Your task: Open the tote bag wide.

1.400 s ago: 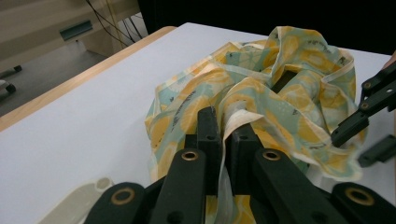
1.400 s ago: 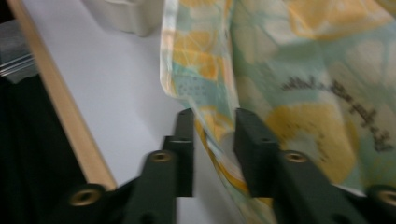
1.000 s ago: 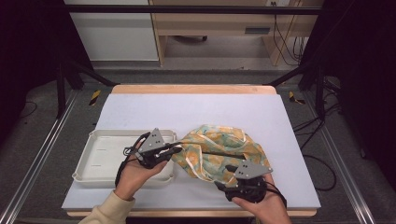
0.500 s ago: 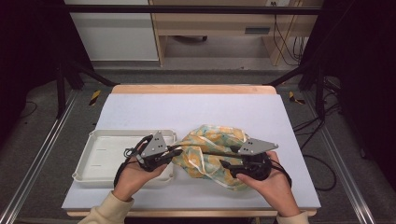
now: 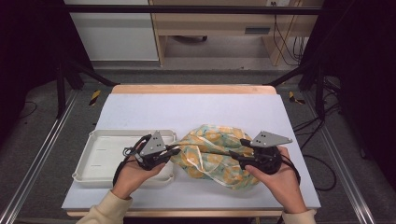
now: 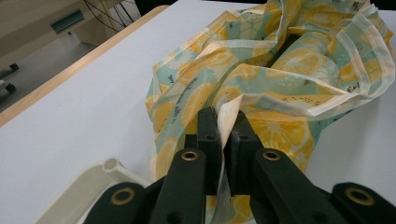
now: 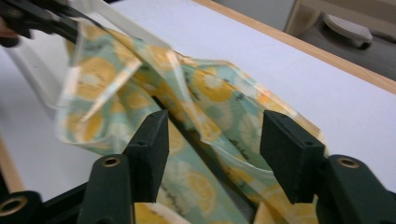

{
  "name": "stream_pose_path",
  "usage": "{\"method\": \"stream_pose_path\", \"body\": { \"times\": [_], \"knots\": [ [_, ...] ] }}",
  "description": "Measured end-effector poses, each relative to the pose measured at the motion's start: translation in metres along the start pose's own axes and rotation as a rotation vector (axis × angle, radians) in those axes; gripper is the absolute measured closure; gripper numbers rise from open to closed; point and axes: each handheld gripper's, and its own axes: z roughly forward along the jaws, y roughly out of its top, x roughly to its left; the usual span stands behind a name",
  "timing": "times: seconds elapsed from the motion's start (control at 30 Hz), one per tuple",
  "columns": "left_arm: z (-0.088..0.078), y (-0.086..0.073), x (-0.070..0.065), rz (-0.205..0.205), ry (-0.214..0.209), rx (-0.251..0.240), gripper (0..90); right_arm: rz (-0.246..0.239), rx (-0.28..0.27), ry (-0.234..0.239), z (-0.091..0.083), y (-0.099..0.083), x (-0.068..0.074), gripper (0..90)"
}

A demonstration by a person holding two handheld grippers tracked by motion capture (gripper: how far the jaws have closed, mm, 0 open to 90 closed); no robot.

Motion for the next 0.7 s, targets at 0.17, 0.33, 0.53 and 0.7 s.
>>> {"method": "stream_pose_path", "body": {
  "times": [0.17, 0.33, 0.53, 0.7],
  "knots": [
    [-0.007, 0.007, -0.002, 0.009, 0.004, -0.034, 85.3, -0.008, 0.061, 0.064, 0.022, -0.009, 0.005, 42.0],
    [-0.014, 0.015, -0.005, 0.017, -0.002, -0.064, 85.0, -0.058, 0.125, 0.148, 0.044, -0.018, 0.026, 34.0],
    [-0.023, 0.023, -0.007, 0.021, -0.004, -0.092, 85.3, -0.072, 0.18, 0.169, 0.064, -0.024, 0.036, 30.3],
    [-0.029, 0.026, -0.005, 0.012, -0.023, -0.078, 85.1, -0.095, 0.172, 0.164, 0.064, -0.024, 0.039, 64.3]
  ]
}}
